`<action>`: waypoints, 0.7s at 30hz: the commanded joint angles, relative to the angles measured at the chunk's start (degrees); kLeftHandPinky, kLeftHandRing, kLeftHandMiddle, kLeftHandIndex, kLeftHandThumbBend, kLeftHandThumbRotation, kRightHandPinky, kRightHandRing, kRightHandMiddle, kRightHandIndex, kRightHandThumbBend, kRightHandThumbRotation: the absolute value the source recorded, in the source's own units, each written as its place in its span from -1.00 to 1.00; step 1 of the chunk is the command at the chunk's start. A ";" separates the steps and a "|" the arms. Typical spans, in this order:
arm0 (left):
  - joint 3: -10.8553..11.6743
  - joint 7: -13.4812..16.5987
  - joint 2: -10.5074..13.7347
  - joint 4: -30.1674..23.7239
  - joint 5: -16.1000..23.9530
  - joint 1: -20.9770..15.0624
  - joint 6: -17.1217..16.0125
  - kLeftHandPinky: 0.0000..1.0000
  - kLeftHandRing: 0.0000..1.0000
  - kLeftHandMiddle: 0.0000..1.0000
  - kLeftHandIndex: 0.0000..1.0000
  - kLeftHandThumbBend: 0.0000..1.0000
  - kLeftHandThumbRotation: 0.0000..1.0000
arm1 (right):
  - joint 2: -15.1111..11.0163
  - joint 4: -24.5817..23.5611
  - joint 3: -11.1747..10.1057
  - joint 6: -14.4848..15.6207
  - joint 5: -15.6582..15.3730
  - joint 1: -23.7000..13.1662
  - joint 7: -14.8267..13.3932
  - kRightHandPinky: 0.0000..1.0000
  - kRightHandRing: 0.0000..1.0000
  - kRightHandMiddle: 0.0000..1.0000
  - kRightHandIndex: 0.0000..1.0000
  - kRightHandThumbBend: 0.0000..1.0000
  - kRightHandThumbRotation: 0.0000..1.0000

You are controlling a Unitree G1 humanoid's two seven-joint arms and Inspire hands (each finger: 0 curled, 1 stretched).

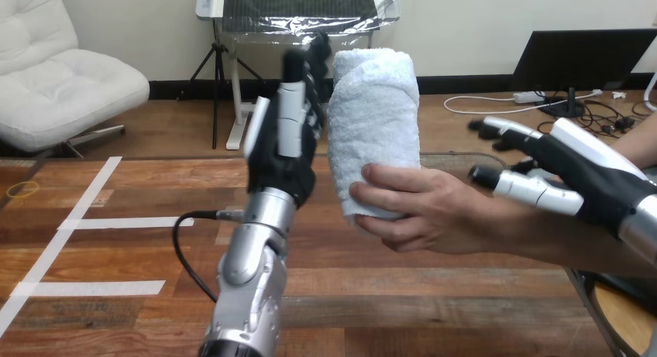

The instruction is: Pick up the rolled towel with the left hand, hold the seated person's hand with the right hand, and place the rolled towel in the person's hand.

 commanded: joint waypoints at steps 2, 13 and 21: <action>0.48 -0.88 0.66 -5.66 -0.80 2.94 0.51 1.00 1.00 0.91 0.86 0.75 1.00 | 4.68 -1.78 -3.77 0.26 4.85 0.94 -2.93 0.71 0.89 0.89 0.89 0.95 1.00; -0.34 -2.63 1.27 -17.59 -3.61 10.62 4.98 1.00 0.97 0.88 0.83 0.74 1.00 | 10.60 -5.99 -7.24 -2.57 12.24 4.93 -6.32 0.85 0.91 0.90 0.91 0.90 1.00; -1.94 -2.65 2.40 -27.17 -4.29 16.36 7.14 1.00 0.89 0.83 0.77 0.76 1.00 | 14.92 -9.49 -8.69 -5.05 17.19 7.49 -7.79 0.84 0.91 0.91 0.92 0.92 1.00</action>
